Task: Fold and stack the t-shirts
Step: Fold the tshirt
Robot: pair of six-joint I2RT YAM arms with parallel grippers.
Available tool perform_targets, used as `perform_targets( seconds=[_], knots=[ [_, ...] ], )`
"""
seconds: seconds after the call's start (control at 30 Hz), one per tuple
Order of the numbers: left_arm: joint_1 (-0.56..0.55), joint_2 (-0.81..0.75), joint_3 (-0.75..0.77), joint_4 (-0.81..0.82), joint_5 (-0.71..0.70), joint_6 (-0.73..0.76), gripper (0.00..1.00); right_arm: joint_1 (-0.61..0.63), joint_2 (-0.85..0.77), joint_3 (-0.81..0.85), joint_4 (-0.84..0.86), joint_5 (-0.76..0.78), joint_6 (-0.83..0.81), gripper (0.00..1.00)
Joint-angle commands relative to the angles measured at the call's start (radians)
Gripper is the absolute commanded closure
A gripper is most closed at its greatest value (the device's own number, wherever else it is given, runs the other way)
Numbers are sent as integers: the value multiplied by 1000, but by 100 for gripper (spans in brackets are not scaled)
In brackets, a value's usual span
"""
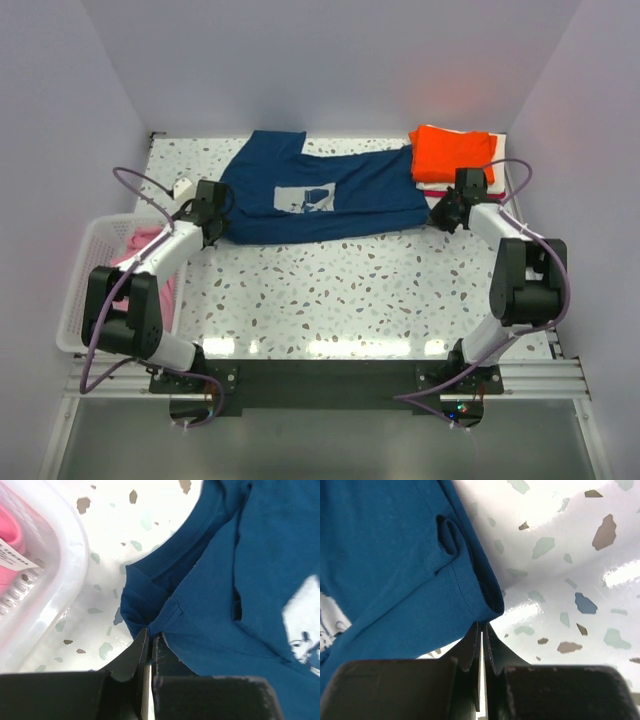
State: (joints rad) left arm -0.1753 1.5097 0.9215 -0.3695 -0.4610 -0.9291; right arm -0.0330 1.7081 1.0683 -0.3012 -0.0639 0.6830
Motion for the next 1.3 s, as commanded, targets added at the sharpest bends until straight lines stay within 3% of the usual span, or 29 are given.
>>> perform_targets(
  seconds=[0.0, 0.33, 0.53, 0.8, 1.2, 1.23, 1.27],
  knots=[
    [0, -78, 4, -23, -30, 45, 100, -7, -103, -25, -52, 47, -33, 100],
    [0, -239, -102, -94, 16, 72, 100, -65, -272, -151, -167, 44, -62, 100],
    [0, -350, -200, -137, 79, 72, 100, -122, -398, -283, -237, -33, -50, 100],
    [0, -488, -326, -195, 163, 36, 100, -140, -453, -367, -363, -47, -53, 100],
    [-30, -542, -437, -233, 268, -22, 100, -143, -640, -508, -443, -40, 1, 100],
    [-30, -531, -431, -236, 269, -20, 96, -142, -654, -514, -446, -45, 3, 98],
    [-30, -520, -423, -244, 269, -13, 78, -143, -653, -515, -443, -50, 3, 88]
  ],
)
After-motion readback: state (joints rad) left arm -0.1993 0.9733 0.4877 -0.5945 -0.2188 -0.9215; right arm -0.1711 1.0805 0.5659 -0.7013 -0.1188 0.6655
